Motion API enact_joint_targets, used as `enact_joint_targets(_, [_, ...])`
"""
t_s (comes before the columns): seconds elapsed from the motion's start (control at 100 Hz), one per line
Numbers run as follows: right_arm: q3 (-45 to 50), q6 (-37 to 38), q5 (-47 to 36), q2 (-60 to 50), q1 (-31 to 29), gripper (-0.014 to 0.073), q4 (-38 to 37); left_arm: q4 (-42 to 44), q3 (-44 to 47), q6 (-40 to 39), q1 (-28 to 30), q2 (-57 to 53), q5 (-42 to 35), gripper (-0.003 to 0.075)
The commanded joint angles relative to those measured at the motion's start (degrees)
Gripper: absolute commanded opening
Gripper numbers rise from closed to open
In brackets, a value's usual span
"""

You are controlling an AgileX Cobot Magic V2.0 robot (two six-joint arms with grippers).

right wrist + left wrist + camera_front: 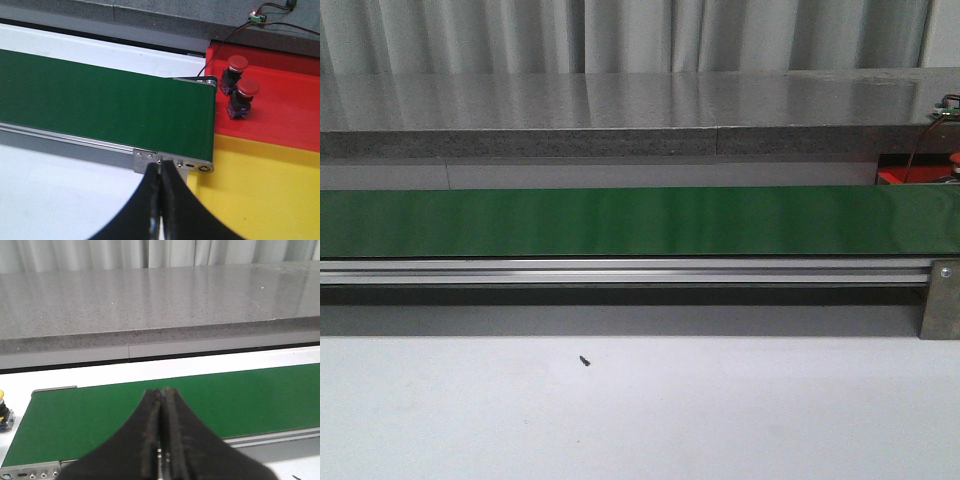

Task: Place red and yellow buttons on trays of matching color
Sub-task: 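Move the left gripper down over a yellow push button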

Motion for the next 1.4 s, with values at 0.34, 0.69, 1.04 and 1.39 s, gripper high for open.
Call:
enact_joint_targets(0.34, [-1.33, -0.42, -4.02, 0.00, -0.14, -0.0068, 1.49, 0.56, -6.64, -4.66, 5.18, 9.69, 5.23, 0.0029])
enact_joint_targets(0.69, [-1.33, -0.42, -4.02, 0.00, -0.14, -0.0068, 1.49, 3.10, -21.95, -4.79, 10.97, 23.55, 6.73, 0.0487])
enact_joint_targets(1.04, [-1.28, -0.42, -4.02, 0.00, -0.14, -0.0068, 1.49, 4.29, -35.99, -9.51, 20.18, 42.05, 8.56, 0.0497])
enact_joint_targets(1.39, [-1.28, -0.42, -4.02, 0.00, -0.14, -0.0068, 1.49, 4.84, -42.59, -9.51, 32.69, 59.38, 11.53, 0.0496])
